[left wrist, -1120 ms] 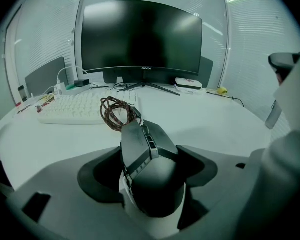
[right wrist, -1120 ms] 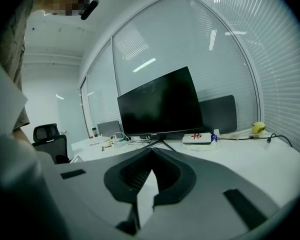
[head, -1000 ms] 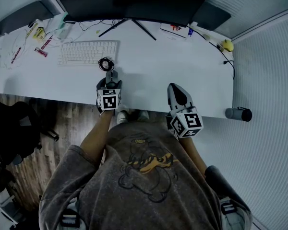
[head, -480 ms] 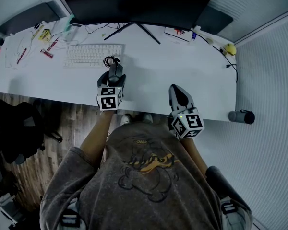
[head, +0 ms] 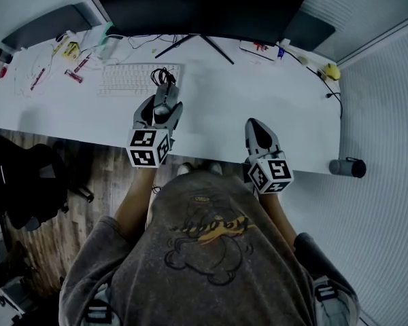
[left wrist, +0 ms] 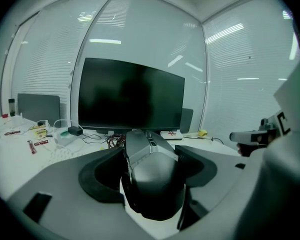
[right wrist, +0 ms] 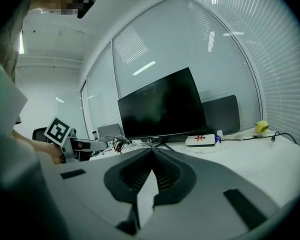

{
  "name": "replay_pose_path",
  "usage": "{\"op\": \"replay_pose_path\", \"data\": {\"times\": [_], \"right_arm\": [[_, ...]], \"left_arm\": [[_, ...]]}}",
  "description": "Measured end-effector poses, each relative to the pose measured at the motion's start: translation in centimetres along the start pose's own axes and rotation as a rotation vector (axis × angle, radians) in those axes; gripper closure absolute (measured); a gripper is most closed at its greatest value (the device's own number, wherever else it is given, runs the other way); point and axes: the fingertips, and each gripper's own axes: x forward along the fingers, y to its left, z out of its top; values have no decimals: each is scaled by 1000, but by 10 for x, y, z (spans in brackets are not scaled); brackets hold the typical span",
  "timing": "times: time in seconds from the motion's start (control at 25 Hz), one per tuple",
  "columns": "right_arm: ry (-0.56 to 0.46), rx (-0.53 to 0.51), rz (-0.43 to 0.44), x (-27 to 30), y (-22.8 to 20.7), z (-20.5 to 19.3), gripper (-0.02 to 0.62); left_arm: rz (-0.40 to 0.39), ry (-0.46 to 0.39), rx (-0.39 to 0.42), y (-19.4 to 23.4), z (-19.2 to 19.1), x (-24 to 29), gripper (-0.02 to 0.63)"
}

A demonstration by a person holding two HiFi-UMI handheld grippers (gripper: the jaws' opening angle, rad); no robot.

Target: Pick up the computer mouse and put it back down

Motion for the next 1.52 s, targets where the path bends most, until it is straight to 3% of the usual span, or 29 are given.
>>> {"op": "replay_pose_path", "data": {"times": [0.44,1.08,1.52], "right_arm": [[4,-24,82,22,30,3,588],[38,-59,243,51,86,-5,588],[55,-58,278,54,104,-13,588]], "left_arm": [[16,-122,-32,7,44,-68,276],[173,-161,-76,48,36,-130,276],[215,-159,-86,62,31,-148,276]]}}
